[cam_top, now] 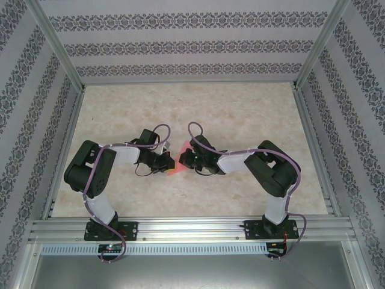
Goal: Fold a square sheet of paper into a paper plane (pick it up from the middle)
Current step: Fourth fold the wing at the center of the table.
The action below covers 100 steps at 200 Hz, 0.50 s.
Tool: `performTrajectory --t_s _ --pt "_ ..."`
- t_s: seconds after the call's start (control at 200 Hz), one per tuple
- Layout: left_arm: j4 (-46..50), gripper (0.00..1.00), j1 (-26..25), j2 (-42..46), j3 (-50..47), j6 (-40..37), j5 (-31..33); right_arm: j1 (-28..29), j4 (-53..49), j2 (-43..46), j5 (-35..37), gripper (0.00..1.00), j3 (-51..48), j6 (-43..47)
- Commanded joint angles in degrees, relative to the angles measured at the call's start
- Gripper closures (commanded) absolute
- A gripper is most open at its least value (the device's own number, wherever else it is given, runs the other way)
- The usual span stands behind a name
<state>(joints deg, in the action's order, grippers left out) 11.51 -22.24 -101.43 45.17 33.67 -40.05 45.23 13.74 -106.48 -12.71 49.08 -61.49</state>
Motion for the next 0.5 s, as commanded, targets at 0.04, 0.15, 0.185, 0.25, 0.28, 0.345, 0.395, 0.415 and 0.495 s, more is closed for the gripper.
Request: performTrajectory --t_s 0.04,0.15,0.185,0.25,0.28,0.345,0.395,0.415,0.495 --pt "6.9 1.0 0.3 -5.8 -3.6 -0.9 14.0 1.5 1.8 0.9 1.8 0.96 -1.2 -1.6" --pt "7.0 1.0 0.3 -5.8 -3.6 -0.8 14.0 2.3 1.4 0.3 1.5 0.96 -0.6 -2.3" --pt "6.9 1.0 0.3 -5.8 -3.5 -0.8 14.0 2.5 1.1 0.0 1.4 0.96 -0.3 -2.2" --pt "6.9 1.0 0.3 -5.8 -3.5 -0.7 13.9 2.7 -0.5 -1.3 0.9 0.96 0.8 -2.1" --pt "6.8 1.0 0.3 -5.8 -3.6 -0.7 13.8 2.7 -0.8 -1.9 0.8 0.96 0.9 -2.2" --pt "6.9 1.0 0.4 -5.8 -3.5 -0.8 13.9 2.7 -0.1 -2.9 0.8 0.96 0.5 -2.9" --pt "7.0 1.0 0.3 -5.8 -3.5 -0.8 14.0 2.5 -1.2 -3.5 1.2 0.96 0.6 -3.4" --pt "7.0 1.0 0.3 -5.7 -3.6 -0.7 14.1 2.4 -1.5 -3.7 1.4 0.96 0.7 -3.5" --pt "6.9 1.0 0.3 -5.7 -3.8 -0.8 14.0 2.2 -1.8 -3.9 2.8 0.97 0.3 -3.5"
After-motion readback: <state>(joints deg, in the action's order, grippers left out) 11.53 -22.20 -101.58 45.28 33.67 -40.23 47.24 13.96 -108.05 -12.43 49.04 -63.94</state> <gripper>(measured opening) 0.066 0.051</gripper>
